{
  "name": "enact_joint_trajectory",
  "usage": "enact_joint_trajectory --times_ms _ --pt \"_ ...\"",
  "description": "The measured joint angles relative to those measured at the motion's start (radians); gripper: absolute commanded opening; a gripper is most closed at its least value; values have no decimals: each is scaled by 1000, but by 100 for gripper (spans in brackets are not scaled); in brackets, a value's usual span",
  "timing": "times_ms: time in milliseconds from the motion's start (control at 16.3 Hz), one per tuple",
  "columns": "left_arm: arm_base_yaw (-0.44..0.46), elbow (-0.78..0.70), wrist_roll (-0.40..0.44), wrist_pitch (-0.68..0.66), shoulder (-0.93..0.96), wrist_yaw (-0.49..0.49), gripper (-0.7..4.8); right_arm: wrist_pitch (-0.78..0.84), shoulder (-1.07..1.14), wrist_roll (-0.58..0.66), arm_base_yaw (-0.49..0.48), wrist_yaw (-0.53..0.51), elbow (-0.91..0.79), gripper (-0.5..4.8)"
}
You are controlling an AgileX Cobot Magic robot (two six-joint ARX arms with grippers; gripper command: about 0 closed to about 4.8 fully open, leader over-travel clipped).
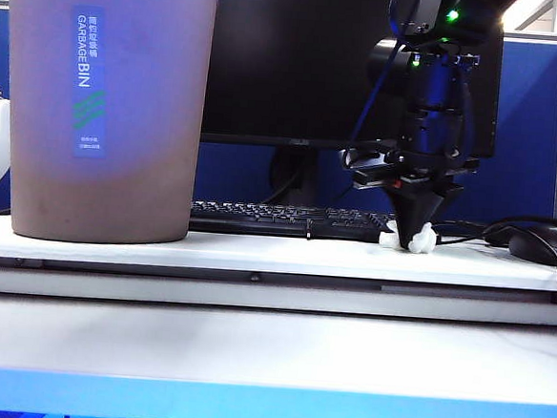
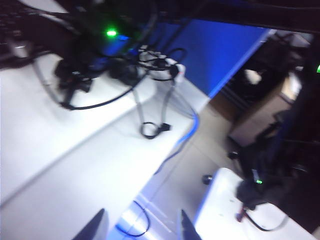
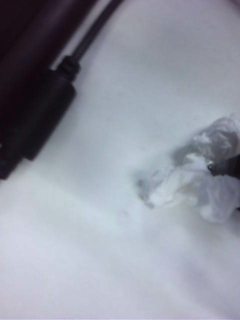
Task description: Pick up all paper balls from the table and place them in the pink trash can.
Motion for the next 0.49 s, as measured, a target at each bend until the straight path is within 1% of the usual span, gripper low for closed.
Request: enact_joint_trajectory --times_ms 61,122,306,367,490 --pt "0 0 0 11 -1 10 184 -12 -5 0 0 -17 0 -1" --pt "0 0 0 24 -5 13 184 -29 -16 -1 0 -59 -1 -1" --pt "0 0 0 95 -34 16 184 -31 -103 -23 13 -258 -1 -1" --pt "0 0 0 123 -45 17 184 2 -145 -28 28 -283 -1 -1" --pt "0 0 0 177 -76 11 183 132 -229 -28 39 -343 -1 -1"
